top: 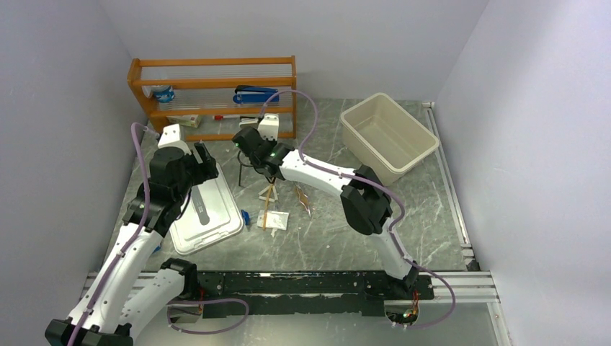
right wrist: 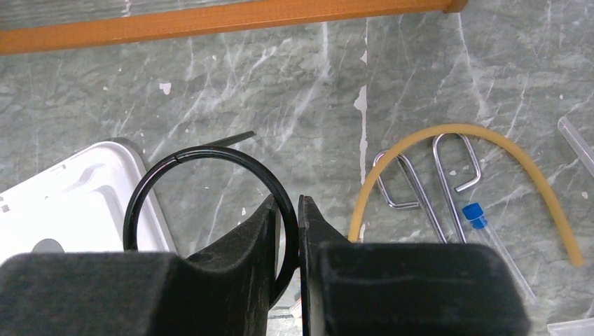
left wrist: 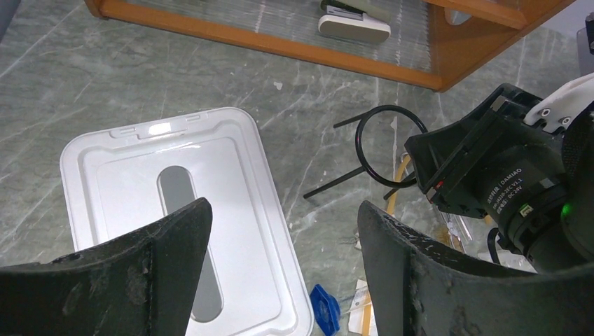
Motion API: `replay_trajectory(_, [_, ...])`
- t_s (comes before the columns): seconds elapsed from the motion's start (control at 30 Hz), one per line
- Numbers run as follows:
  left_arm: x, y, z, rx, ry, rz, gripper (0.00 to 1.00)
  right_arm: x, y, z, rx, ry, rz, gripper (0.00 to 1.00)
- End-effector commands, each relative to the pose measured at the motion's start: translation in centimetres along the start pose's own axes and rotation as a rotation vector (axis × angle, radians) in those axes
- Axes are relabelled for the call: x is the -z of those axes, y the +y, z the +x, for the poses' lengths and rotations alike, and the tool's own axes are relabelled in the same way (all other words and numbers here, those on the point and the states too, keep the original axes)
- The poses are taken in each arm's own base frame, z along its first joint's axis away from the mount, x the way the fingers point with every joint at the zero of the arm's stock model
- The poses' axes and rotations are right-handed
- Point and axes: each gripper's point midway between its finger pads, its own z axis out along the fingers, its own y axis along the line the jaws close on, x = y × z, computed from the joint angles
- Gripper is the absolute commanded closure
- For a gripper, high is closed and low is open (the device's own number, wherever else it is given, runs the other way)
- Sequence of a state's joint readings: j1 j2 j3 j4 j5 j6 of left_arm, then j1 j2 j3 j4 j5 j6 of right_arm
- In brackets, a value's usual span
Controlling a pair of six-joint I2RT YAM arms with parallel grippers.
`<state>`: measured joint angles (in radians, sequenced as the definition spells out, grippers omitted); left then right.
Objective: Organize the chemistry lab equipment
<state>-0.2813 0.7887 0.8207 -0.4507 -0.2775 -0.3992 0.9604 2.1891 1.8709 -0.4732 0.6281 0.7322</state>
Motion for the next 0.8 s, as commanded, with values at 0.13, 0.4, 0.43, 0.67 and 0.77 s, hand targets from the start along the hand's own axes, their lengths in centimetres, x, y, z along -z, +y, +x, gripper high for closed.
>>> replay_trajectory(0.13, [0.2,0.4,-0.2,-0.012,-0.017,-0.013,0.2,4.3,2.1,-6.9,-0.101,-0.141,-0.111,1.0])
replay_trajectory(0.4, [1.1,0.7,-1.4,0.006,-0.078,-0.014,0.19,9.2,2.5,-11.8,-0.107,-0.191,-0.226,1.0])
replay_trajectory(0.43, [1.3,0.5,-1.5,0.009,-0.085,-0.005,0.19,9.8,2.3,-12.4,-0.105,-0.196,-0.24,1.0])
replay_trajectory(0.67, [2.5,-1.7,-2.5,0.013,-0.141,0.142,0.16,14.5,-2.4,-16.5,-0.052,-0.237,-0.257,1.0])
replay_trajectory(0.77, [3.0,-2.3,-2.7,0.023,-0.152,0.18,0.08,16.8,-6.5,-18.4,-0.07,-0.272,-0.215,1.0])
